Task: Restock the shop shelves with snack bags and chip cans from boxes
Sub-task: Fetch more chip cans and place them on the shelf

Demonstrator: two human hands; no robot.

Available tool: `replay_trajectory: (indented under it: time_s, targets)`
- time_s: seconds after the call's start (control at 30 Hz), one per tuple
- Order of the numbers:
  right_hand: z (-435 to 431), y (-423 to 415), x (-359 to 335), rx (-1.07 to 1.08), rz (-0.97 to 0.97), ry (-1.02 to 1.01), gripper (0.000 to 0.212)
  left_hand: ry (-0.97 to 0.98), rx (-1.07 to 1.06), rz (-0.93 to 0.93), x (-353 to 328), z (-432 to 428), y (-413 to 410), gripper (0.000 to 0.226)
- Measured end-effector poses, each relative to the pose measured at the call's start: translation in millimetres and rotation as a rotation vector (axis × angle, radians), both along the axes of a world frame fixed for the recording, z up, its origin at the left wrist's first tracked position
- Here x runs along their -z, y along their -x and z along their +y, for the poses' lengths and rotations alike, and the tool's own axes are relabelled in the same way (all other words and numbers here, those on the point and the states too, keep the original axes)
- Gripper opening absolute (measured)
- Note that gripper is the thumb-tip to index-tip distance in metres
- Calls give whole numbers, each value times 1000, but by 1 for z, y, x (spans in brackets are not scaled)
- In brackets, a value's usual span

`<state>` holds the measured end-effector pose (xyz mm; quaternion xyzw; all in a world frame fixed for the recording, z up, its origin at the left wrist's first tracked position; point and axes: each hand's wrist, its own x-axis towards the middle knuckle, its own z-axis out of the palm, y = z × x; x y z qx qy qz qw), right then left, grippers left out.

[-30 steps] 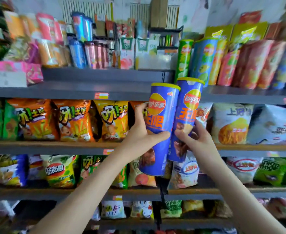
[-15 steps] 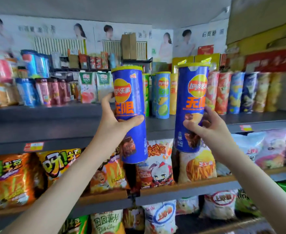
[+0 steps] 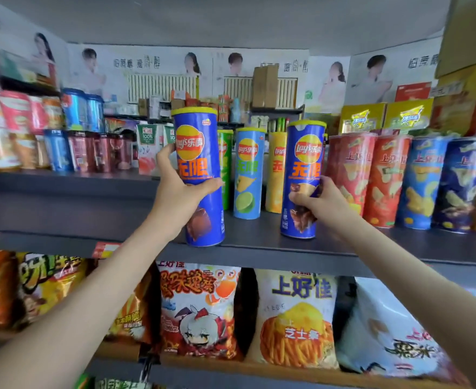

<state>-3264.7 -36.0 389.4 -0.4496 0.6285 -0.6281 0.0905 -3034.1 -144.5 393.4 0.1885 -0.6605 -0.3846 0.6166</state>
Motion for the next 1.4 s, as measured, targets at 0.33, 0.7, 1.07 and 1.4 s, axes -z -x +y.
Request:
replay_trajectory:
  time_s: [0.33, 0.7, 1.07, 1.4]
  targets:
    - [-53, 35, -5, 12, 63, -43, 56, 15, -145, -139, 1, -8, 26, 77]
    - [-86, 48, 4, 133, 161, -61, 68, 25, -145, -254, -3, -29, 39, 85]
    - [-88, 45, 9, 143, 202, -116, 75, -123, -60, -538, -4, -71, 27, 54]
    - [-98, 42, 8, 196, 202, -93, 76, -100, -102, -579, -1, -125, 58, 62]
